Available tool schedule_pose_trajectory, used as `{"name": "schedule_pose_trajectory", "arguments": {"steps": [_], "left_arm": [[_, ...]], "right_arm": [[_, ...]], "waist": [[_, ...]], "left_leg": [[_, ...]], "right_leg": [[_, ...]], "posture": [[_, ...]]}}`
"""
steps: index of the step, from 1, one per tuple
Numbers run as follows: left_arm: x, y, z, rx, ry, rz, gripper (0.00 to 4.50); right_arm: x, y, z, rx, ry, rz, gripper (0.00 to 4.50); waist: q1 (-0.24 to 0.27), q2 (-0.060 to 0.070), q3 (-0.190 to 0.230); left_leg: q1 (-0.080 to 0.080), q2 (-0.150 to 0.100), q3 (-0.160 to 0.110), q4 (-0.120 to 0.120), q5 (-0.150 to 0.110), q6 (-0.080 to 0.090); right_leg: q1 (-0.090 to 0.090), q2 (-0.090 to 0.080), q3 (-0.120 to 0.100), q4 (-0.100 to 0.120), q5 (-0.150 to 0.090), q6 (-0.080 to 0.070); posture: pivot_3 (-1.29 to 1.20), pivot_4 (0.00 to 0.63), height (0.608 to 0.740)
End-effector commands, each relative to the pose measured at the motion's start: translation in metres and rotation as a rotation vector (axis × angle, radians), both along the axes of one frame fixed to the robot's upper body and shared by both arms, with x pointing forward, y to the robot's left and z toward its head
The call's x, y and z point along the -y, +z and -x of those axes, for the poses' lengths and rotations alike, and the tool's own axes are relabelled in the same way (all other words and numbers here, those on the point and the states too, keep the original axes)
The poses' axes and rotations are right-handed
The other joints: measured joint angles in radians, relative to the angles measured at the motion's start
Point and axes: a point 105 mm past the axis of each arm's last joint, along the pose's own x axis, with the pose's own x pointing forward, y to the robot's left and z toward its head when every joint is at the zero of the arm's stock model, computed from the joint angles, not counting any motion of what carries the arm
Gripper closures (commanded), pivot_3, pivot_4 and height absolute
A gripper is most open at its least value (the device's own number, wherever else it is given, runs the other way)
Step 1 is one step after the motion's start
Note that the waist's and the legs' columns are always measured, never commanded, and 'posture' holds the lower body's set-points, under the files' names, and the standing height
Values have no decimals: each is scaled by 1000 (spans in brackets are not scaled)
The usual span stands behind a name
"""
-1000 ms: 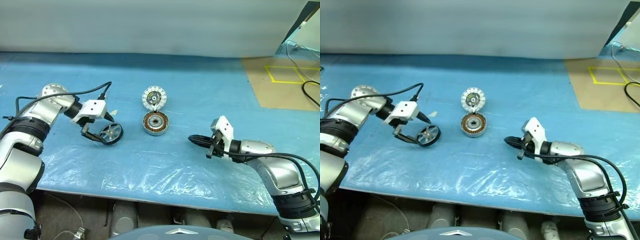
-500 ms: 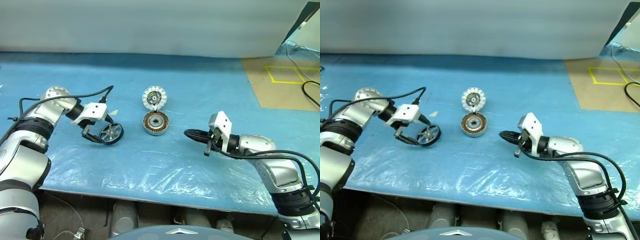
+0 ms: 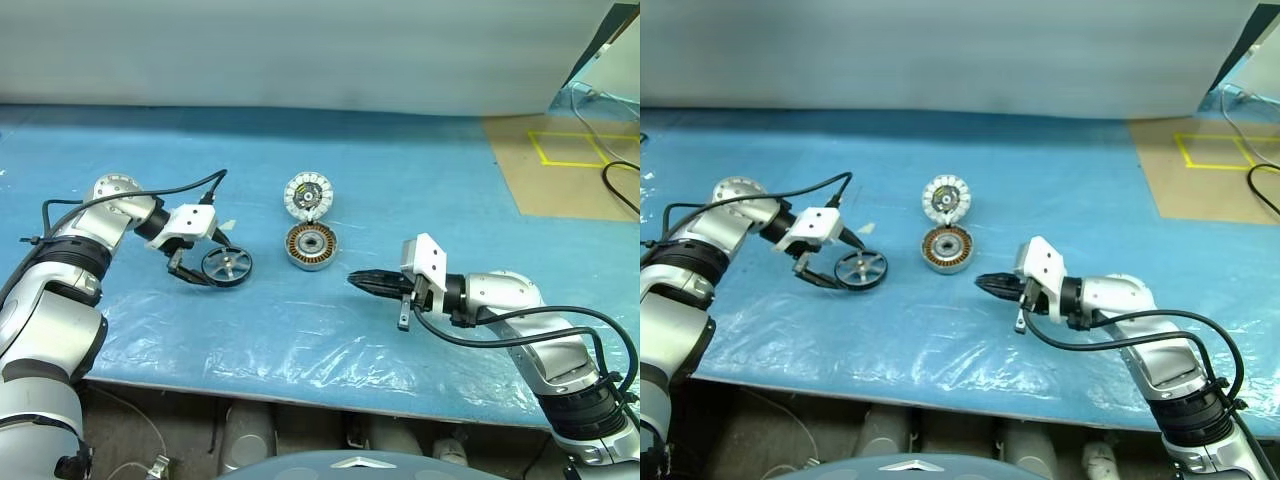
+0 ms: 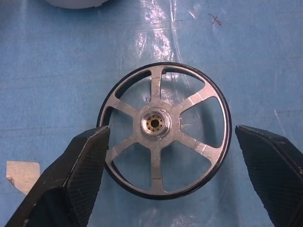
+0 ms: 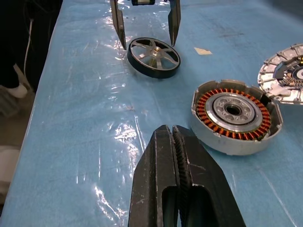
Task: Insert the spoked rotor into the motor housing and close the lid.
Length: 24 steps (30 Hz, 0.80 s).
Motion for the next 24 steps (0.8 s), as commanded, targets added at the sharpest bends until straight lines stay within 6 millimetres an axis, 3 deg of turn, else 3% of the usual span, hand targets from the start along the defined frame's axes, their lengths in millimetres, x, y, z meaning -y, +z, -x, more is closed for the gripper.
{"name": "schedule_pose_trajectory", "arguments": {"steps": [1, 5, 11, 16, 24], "left_arm": [[-3, 15, -5, 29, 31, 35, 0], [0, 27, -4, 21, 48, 87, 0], [-5, 28, -4, 23, 50, 55, 0], [-7, 11, -2, 5, 25, -4, 0], [3, 7, -3, -4, 15, 27, 0]], "right_arm": [[-4, 14, 1, 33, 9, -11, 4471], [-2, 15, 1, 23, 2, -4, 4471], [-2, 14, 2, 13, 11, -5, 4471], [-6, 14, 4, 7, 38, -4, 4471], [-6, 14, 3, 8, 24, 9, 4471]], "waist": [[0, 0, 0], [0, 0, 0], [0, 0, 0], [0, 0, 0], [-1, 0, 0]], "left_leg": [[0, 0, 0, 0, 0, 0], [0, 0, 0, 0, 0, 0], [0, 0, 0, -1, 0, 0], [0, 0, 0, 0, 0, 0], [0, 0, 0, 0, 0, 0]], "right_leg": [[0, 0, 0, 0, 0, 0], [0, 0, 0, 0, 0, 0], [0, 0, 0, 0, 0, 0], [0, 0, 0, 0, 0, 0], [0, 0, 0, 0, 0, 1]], "posture": [[0, 150, 740], [0, 150, 740], [0, 150, 740], [0, 150, 740], [0, 150, 740]]}}
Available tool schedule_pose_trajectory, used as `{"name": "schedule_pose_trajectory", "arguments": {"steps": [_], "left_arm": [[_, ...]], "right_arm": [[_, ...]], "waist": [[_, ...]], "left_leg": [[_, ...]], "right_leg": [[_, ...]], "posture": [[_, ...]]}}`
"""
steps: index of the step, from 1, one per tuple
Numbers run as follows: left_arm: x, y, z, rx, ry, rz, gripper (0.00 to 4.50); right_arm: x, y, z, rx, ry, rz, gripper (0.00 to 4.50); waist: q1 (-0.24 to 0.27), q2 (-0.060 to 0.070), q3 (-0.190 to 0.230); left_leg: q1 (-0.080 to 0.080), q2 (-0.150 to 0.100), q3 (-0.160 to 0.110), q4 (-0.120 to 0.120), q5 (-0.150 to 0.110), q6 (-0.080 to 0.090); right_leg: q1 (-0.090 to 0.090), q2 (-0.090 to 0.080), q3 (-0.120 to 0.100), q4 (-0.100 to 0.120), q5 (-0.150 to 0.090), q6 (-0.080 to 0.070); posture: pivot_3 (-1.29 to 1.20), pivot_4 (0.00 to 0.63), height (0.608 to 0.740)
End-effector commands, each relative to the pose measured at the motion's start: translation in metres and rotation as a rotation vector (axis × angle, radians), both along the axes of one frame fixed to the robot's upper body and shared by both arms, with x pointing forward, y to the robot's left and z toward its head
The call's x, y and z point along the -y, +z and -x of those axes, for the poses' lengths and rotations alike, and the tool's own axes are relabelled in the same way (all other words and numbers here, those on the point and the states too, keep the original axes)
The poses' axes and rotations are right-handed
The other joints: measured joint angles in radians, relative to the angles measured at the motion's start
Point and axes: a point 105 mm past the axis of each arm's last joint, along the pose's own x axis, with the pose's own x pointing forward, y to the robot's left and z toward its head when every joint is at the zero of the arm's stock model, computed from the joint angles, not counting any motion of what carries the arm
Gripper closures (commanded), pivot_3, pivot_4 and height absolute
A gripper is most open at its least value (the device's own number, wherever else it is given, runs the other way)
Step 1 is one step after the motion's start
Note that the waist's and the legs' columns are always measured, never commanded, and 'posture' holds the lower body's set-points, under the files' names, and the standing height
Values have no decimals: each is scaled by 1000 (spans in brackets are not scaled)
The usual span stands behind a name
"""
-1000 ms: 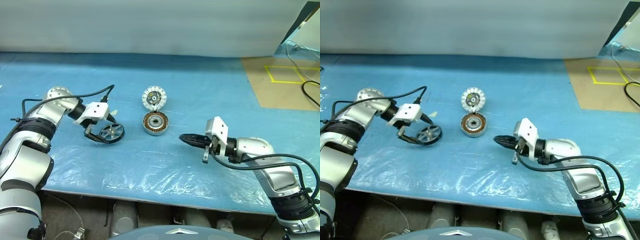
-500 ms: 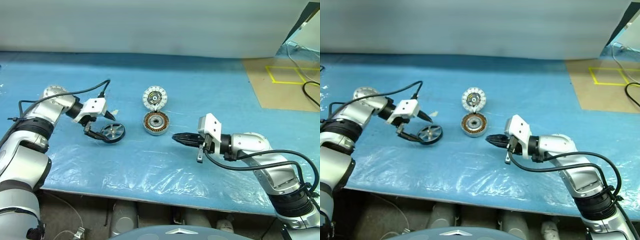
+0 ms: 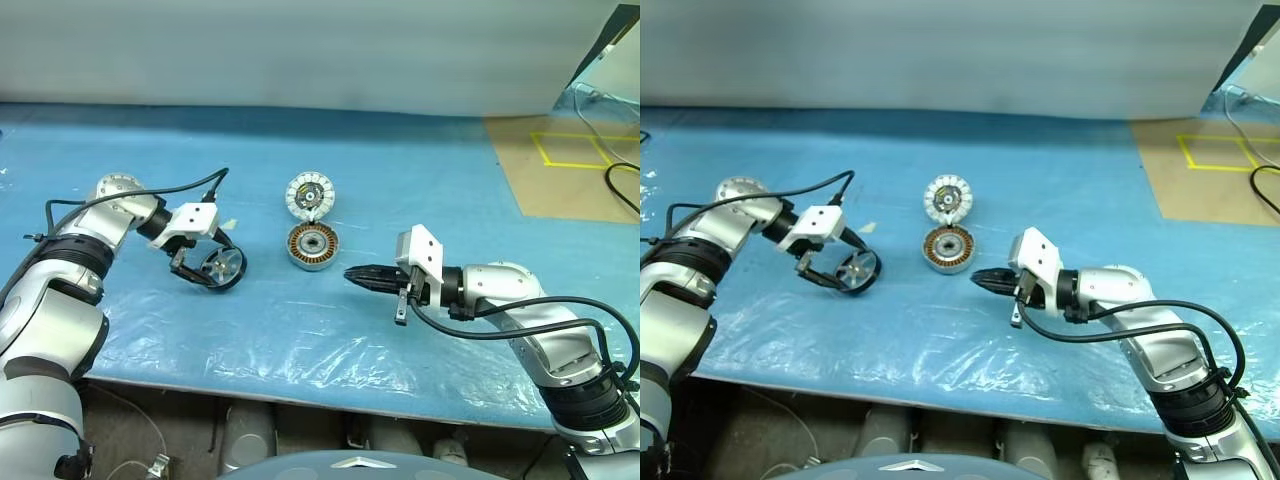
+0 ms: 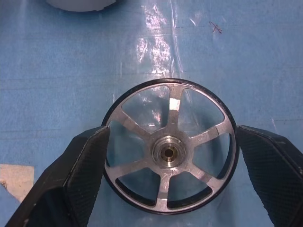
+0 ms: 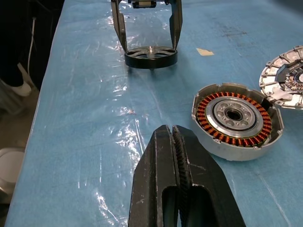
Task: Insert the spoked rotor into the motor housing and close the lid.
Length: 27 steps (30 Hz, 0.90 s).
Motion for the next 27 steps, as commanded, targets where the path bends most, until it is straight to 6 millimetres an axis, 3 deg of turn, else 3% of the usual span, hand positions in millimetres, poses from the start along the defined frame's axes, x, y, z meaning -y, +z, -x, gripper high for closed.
{"name": "schedule_pose_trajectory", "arguments": {"steps": [1, 22, 26, 27], "left_arm": [[-3, 6, -2, 27, 4, 1, 0], [-5, 0, -4, 37, 4, -23, 0], [-7, -4, -3, 39, -1, -41, 844], [-7, -5, -3, 38, -3, -43, 844]], "right_arm": [[-4, 9, 4, 39, 23, -1, 4471], [3, -2, 1, 30, -10, 33, 4471], [5, -5, 0, 28, -19, 36, 4500], [5, -5, 0, 28, -20, 37, 4500]], "waist": [[-1, 0, 0], [1, 0, 0], [1, 0, 0], [1, 0, 0]], "left_leg": [[0, 0, 0, 0, 0, 0], [0, 0, 0, 0, 0, 0], [0, 0, -1, 0, 0, 0], [0, 0, -1, 0, 0, 0]], "right_leg": [[0, 0, 0, 0, 0, 0], [0, 0, 0, 0, 0, 0], [0, 0, 0, 0, 0, 0], [0, 0, 0, 0, 0, 0]], "posture": [[0, 150, 740], [0, 150, 740], [0, 150, 740], [0, 150, 740]]}}
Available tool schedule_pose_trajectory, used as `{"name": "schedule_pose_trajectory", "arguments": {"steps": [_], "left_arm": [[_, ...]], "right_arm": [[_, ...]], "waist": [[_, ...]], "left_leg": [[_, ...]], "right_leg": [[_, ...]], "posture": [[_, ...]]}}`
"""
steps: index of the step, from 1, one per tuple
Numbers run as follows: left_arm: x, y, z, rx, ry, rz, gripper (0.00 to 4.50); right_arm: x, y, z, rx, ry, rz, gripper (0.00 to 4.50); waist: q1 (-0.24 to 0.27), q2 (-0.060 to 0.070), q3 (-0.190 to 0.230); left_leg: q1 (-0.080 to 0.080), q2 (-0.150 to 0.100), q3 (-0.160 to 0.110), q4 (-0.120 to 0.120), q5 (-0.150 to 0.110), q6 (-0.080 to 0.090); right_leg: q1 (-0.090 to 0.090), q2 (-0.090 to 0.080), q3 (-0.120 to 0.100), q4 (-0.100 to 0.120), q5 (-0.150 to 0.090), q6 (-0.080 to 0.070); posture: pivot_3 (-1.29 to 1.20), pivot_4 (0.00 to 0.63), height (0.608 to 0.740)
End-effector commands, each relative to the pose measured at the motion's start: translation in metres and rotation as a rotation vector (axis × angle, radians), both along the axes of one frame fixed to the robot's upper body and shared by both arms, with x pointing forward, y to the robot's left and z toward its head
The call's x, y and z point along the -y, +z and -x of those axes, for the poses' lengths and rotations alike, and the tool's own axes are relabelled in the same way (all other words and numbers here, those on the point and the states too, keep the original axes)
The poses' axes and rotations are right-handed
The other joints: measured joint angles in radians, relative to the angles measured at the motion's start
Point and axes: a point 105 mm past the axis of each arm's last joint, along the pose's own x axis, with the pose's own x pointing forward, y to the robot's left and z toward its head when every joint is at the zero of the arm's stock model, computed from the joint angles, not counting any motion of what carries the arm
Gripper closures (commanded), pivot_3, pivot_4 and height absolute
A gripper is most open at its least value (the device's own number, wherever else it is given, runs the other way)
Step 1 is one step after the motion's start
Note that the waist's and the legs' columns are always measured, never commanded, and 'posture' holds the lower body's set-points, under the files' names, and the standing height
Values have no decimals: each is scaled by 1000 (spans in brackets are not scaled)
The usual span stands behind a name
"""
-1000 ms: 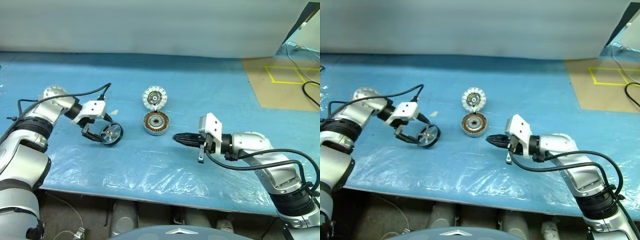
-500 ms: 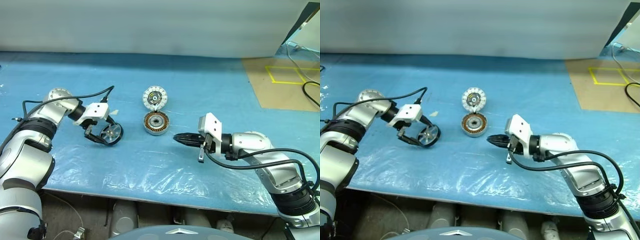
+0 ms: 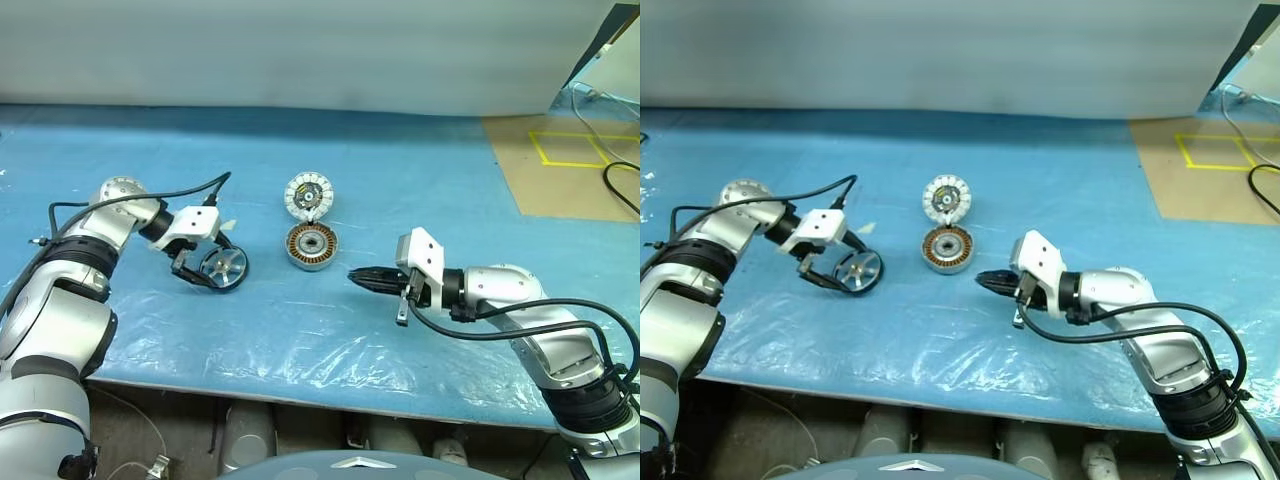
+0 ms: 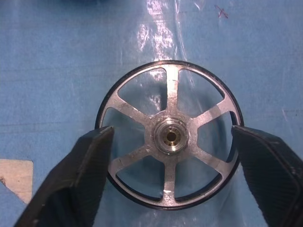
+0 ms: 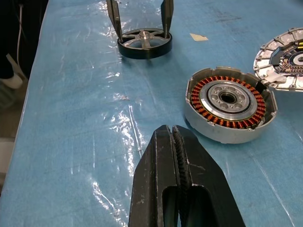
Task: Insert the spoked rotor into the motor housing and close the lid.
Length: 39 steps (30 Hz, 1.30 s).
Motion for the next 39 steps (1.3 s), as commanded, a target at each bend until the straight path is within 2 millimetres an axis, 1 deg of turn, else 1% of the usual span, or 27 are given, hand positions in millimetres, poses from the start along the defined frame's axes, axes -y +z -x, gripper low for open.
{"name": "schedule_pose_trajectory", "arguments": {"steps": [1, 5, 16, 17, 18, 20, 22, 25, 27, 34, 39], "left_arm": [[-1, 3, -1, 25, -10, 0, 844], [-1, 1, 0, 24, -16, -6, 844], [0, 3, -1, 44, -26, -2, 844], [0, 2, -1, 44, -28, -6, 1208], [-1, 2, -1, 47, -29, -8, 1400], [-1, 2, -1, 49, -24, -8, 2045], [-1, 2, -1, 50, -27, -12, 2045], [0, 2, -1, 58, -27, 1, 2661], [0, 1, -1, 58, -23, 1, 3179], [0, -1, 0, 54, -29, 10, 3196], [2, 4, 0, 71, -26, 47, 3196]], "right_arm": [[-1, 2, 1, 28, 13, -2, 4500], [0, 0, 1, 28, 12, 0, 4500], [-3, -2, 3, 21, 16, -1, 4500], [-3, -3, 2, 20, 15, -1, 4500], [-2, -4, 2, 18, 14, 0, 4500], [0, -6, 1, 16, 12, 2, 4500], [1, -8, 1, 14, 11, 3, 4500], [1, -11, 0, 11, 13, 5, 4500], [2, -13, 0, 10, 14, 6, 4500], [1, -14, 0, 10, 12, 6, 4500], [1, -13, 0, 14, 8, 6, 4500]], "waist": [[1, 0, 0], [1, 0, 0], [1, 0, 0], [1, 0, 0], [1, 0, 0], [1, 0, 0], [1, 0, 0], [2, 0, 0], [2, 0, 0], [3, 0, 0], [3, 0, 0]], "left_leg": [[0, 0, 0, 0, 0, 0], [0, 0, 0, 0, 0, 0], [0, 0, 0, 0, 0, 0], [0, 0, 0, 0, 0, 0], [0, 0, 0, 0, 0, 0], [0, 0, 0, 0, 0, 0], [0, 0, 0, 0, 0, 0], [0, 0, 0, 0, 0, 0], [0, 0, 0, 0, 0, 0], [0, 0, 0, 0, 0, 0], [0, -1, 0, 0, 0, 0]], "right_leg": [[0, 0, 0, 0, 0, 0], [0, 0, 0, 0, 0, 0], [0, 0, 0, 0, 0, 0], [0, 0, 0, 0, 0, 0], [0, 0, 0, 0, 0, 0], [0, 0, 0, 0, 0, 0], [0, 0, 0, 0, 0, 0], [0, 0, 0, 0, 0, 0], [0, 0, 0, 0, 0, 0], [0, -1, 0, 0, 0, 0], [0, -1, 0, 0, 0, 0]], "posture": [[0, 150, 740], [0, 150, 740], [0, 150, 740], [0, 150, 740], [0, 150, 740], [0, 150, 740], [0, 150, 740], [0, 150, 740], [0, 150, 740], [0, 150, 740], [0, 150, 740]]}}
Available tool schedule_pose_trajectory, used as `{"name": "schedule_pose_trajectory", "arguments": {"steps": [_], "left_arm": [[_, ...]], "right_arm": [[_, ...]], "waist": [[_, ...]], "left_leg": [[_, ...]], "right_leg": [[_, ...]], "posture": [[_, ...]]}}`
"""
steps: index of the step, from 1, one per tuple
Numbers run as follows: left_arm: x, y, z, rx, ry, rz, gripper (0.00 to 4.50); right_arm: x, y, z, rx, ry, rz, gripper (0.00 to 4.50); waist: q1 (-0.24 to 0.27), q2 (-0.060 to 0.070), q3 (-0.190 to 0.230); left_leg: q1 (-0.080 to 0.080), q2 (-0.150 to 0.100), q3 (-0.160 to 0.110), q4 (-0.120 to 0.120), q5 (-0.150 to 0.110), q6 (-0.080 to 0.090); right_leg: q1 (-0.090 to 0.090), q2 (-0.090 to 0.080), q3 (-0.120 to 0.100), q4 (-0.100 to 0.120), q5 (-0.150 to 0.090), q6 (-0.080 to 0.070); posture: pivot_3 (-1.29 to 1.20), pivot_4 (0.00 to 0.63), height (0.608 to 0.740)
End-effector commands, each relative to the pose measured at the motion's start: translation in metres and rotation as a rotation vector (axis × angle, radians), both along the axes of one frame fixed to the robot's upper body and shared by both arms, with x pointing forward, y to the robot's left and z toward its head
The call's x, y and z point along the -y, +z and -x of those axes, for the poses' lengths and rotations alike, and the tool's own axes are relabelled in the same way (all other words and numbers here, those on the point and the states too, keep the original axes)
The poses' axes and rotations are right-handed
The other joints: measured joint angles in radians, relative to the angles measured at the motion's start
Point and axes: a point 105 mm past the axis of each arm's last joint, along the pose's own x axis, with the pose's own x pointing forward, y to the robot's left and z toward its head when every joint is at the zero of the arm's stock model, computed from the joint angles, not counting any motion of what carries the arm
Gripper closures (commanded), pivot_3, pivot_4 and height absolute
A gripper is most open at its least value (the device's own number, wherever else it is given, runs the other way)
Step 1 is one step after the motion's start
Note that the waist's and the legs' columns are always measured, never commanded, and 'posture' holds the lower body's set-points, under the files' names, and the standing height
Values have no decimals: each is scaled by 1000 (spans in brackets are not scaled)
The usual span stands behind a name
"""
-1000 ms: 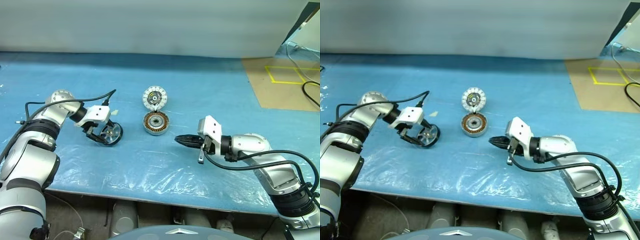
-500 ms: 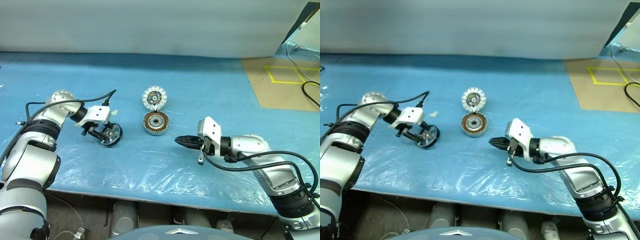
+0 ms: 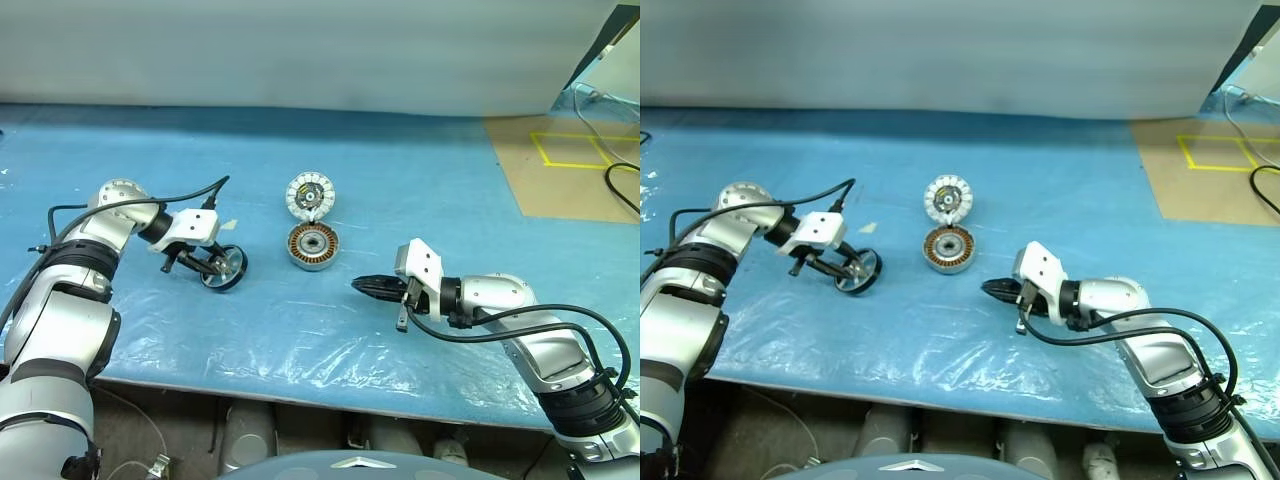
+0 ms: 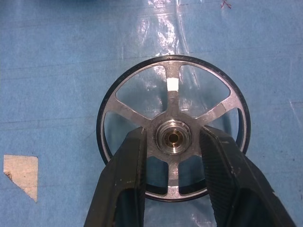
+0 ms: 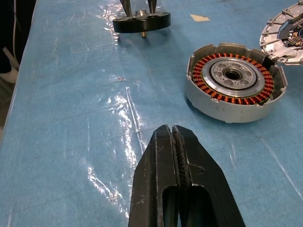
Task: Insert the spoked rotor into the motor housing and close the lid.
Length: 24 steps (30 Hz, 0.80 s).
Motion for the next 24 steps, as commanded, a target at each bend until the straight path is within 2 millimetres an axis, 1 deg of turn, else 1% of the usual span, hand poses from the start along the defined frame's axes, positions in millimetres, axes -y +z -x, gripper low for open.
{"name": "schedule_pose_trajectory", "arguments": {"steps": [1, 5, 13, 18, 21, 24], "left_arm": [[3, 6, 0, 18, 4, 57, 3196], [8, 15, -1, 29, 19, 124, 3196], [19, 50, -6, 85, 34, 255, 3196], [21, 65, -6, 103, 32, 291, 3196], [31, 80, -11, 131, 14, 324, 3196], [43, 85, -17, 149, -12, 327, 3196]], "right_arm": [[-4, 7, 1, 35, 19, -10, 4500], [-1, 5, -1, 36, 12, -10, 4500], [5, 2, -6, 40, -2, -2, 4500], [5, 4, -6, 47, -6, 2, 4500], [4, 8, -6, 54, -17, -9, 4500], [3, 10, -6, 61, -29, -15, 4500]], "waist": [[0, 0, 0], [0, 0, 0], [-1, 0, 0], [-3, 0, 0], [-3, 0, 0], [3, 0, 0]], "left_leg": [[0, 0, 0, 0, 0, 0], [0, 0, 0, 0, 0, 0], [-1, 0, 1, 0, 0, 0], [-1, 0, 1, 0, 0, 0], [-1, 0, 1, 0, 0, 0], [-1, 0, 1, 0, 0, 0]], "right_leg": [[0, 0, 0, 0, 0, 0], [0, 0, 0, 0, 0, 0], [0, 0, 0, 0, -2, -3], [-1, 0, 0, 0, -2, -3], [0, 0, 0, 0, -2, -4], [0, 0, 0, 0, -2, -4]], "posture": [[0, 150, 740], [0, 150, 740], [0, 150, 740], [0, 150, 740], [0, 150, 740], [0, 150, 740]]}}
